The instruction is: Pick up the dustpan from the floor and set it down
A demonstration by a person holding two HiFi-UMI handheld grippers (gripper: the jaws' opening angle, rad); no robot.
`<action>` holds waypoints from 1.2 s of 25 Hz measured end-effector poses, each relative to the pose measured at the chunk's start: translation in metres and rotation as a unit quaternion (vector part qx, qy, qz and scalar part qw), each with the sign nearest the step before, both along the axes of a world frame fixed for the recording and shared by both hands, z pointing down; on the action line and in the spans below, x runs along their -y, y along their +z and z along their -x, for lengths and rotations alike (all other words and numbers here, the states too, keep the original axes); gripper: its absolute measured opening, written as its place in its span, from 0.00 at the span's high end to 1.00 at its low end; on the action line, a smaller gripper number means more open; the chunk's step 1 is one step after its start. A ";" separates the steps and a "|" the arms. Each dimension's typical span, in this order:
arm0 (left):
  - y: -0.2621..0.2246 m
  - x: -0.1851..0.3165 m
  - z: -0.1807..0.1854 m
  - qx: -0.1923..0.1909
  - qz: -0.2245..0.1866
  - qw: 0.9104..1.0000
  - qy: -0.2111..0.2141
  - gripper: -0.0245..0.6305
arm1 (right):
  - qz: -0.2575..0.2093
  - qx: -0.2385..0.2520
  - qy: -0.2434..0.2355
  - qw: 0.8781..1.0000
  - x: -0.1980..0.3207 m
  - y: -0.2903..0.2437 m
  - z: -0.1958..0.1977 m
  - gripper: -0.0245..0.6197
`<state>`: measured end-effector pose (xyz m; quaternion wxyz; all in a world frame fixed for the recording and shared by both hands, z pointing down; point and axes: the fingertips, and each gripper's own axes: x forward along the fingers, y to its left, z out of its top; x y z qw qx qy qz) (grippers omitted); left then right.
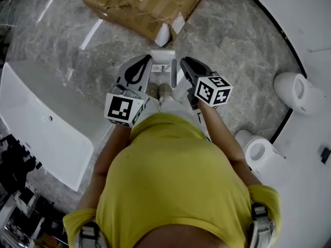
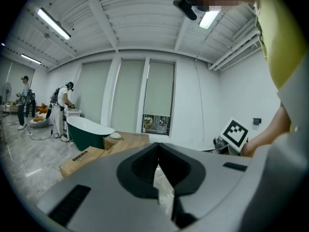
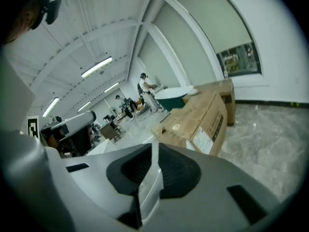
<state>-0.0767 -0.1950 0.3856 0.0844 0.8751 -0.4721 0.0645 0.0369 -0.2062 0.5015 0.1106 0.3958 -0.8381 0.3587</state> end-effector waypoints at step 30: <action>-0.171 0.029 0.016 0.013 -0.142 0.987 -0.080 0.96 | -0.408 -0.108 0.132 0.897 0.020 -0.273 -0.036 0.95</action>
